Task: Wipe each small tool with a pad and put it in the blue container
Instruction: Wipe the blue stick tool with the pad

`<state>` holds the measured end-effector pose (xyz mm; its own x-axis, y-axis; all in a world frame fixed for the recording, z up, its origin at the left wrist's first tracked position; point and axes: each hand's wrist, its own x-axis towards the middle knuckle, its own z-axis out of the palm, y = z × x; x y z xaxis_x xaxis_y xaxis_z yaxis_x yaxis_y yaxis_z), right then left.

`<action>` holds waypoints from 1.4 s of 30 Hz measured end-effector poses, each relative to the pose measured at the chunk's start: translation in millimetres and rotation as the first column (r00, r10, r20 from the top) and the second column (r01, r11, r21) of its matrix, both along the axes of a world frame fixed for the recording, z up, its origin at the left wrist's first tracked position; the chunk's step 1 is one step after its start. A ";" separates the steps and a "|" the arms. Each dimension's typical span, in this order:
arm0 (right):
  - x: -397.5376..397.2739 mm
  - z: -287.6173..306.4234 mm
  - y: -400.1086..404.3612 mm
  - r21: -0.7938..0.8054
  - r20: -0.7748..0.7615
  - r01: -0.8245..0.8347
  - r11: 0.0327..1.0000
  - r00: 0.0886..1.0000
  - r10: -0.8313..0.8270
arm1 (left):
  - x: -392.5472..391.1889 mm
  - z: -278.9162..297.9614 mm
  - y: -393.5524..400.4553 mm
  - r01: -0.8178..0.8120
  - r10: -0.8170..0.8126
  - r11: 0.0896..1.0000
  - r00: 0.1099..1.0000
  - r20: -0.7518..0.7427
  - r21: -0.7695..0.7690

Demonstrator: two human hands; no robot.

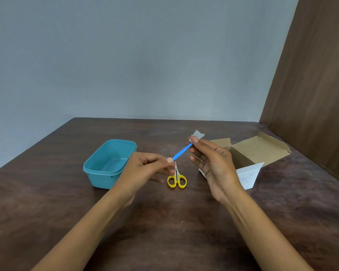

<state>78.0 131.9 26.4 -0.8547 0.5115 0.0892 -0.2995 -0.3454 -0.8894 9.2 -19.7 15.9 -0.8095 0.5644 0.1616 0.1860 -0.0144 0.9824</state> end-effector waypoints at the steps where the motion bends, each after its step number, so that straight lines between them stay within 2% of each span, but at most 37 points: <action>1: -0.1 -0.9 -1.5 0.022 0.012 -0.010 1.000 1.000 0.009 | -0.3 -1.8 0.7 -0.032 0.032 0.999 0.994 -0.103 -0.002; 3: -0.1 -2.7 -4.5 0.067 0.030 -0.034 0.997 0.999 0.032 | -0.5 -4.9 1.3 -0.043 0.044 0.999 0.974 -0.224 0.011; 6: -0.2 -2.7 -4.8 0.086 0.036 -0.036 0.996 0.999 0.033 | -0.1 -7.3 2.2 -0.019 0.015 1.000 0.959 -0.281 -0.013; 16: 1.2 4.3 5.8 -0.113 -0.043 -0.090 0.990 0.995 0.085 | 0.3 1.0 -3.0 0.144 -0.151 0.987 0.982 -0.112 -0.070; 19: 1.6 5.3 8.7 -0.144 -0.055 -0.065 0.987 0.997 0.057 | 0.1 1.2 -3.5 0.160 -0.166 0.984 0.983 -0.077 -0.078; 24: -2.2 -1.0 2.3 0.093 -0.008 0.064 0.994 0.998 -0.063 | -1.6 2.0 -4.5 0.064 -0.064 0.997 0.998 -0.006 0.036; 27: -2.7 -2.1 0.1 0.213 -0.009 0.095 0.972 0.995 -0.095 | -2.3 2.4 -3.4 0.017 -0.027 0.993 0.996 0.086 0.115; 32: 1.0 -2.0 0.8 0.392 0.019 0.011 0.920 1.000 -0.020 | -2.8 1.1 -1.8 -0.008 -0.018 0.990 0.983 0.182 0.143; 38: 1.4 -1.2 1.6 0.495 0.000 0.014 0.868 1.000 -0.017 | -4.5 0.8 -1.2 0.002 -0.041 0.985 0.975 0.220 0.171; 42: 0.9 0.5 7.0 0.648 -0.022 0.005 0.762 1.000 0.012 | -4.9 0.7 -1.9 -0.032 -0.007 0.984 0.975 0.222 0.173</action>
